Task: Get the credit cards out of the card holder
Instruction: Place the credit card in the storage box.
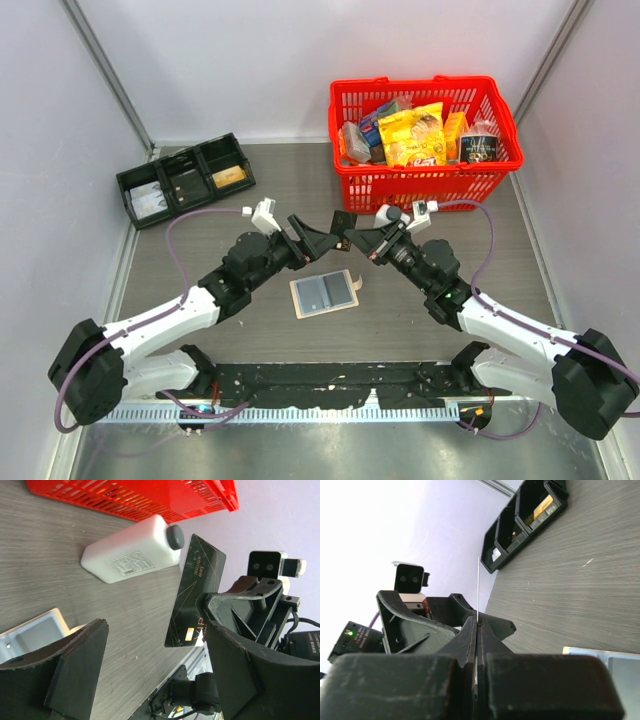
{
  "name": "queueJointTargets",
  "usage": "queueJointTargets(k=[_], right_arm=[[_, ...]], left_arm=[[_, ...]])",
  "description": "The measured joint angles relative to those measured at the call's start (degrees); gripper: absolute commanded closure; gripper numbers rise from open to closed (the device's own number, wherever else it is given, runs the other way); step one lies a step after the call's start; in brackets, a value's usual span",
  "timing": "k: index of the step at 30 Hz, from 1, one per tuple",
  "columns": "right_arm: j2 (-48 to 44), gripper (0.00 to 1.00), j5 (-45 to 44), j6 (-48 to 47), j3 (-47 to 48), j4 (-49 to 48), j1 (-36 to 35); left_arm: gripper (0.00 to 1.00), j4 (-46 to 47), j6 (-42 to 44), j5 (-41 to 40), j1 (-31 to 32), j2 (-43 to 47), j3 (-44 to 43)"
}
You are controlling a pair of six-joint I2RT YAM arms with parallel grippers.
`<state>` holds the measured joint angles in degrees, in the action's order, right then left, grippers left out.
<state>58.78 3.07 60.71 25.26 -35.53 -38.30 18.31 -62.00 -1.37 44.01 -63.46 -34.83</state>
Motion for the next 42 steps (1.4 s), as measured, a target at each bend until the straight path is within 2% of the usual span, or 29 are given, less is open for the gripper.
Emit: queueJointTargets(k=[5,11,18,20,21,23,25,27,30,34,38,42], right_arm=[[0.0,0.99,-0.4,1.8,-0.9,-3.0,0.0],[0.3,0.99,-0.7,4.0,-2.2,-5.4,0.0],[0.9,0.98,-1.0,5.9,-3.1,-8.4,0.0],[0.9,0.86,-1.2,6.1,-3.5,-8.6,0.0],[0.9,0.73,-1.2,6.2,-3.7,-8.7,0.0],[1.0,0.55,-1.0,5.5,-3.7,-8.5,0.0],[1.4,0.41,-0.3,4.9,-3.7,-7.8,-0.1],[1.4,0.34,0.8,2.7,-3.2,-5.4,-0.1],[1.3,0.25,2.8,-2.1,-1.0,-0.1,0.0],[0.4,0.2,6.9,-13.0,4.5,9.7,1.2],[-1.8,0.2,12.1,-26.0,10.8,19.8,3.8],[-1.8,0.21,18.7,-37.4,18.0,28.5,6.3]], left_arm=[[0.35,6.0,-1.0,2.5,0.3,-2.1,0.4],[0.6,11.5,-1.8,4.7,0.3,-2.8,1.2],[0.99,14.5,-2.3,5.7,0.3,-3.3,2.1],[1.0,15.8,-2.6,5.8,0.3,-3.2,2.4],[1.0,16.2,-2.5,5.9,0.3,-3.2,2.6],[1.0,16.9,-2.5,6.0,0.3,-2.9,3.1],[1.0,16.4,-1.6,6.0,0.4,-1.9,3.4],[1.0,14.9,-0.2,6.4,0.0,-0.8,3.5],[1.0,10.0,3.4,9.4,-2.4,1.7,3.1],[1.0,-1.0,10.8,16.5,-7.7,2.6,-1.3],[1.0,-15.9,21.8,24.8,-11.5,2.0,-10.3],[1.0,-27.8,32.5,30.9,-11.8,0.3,-17.9]])
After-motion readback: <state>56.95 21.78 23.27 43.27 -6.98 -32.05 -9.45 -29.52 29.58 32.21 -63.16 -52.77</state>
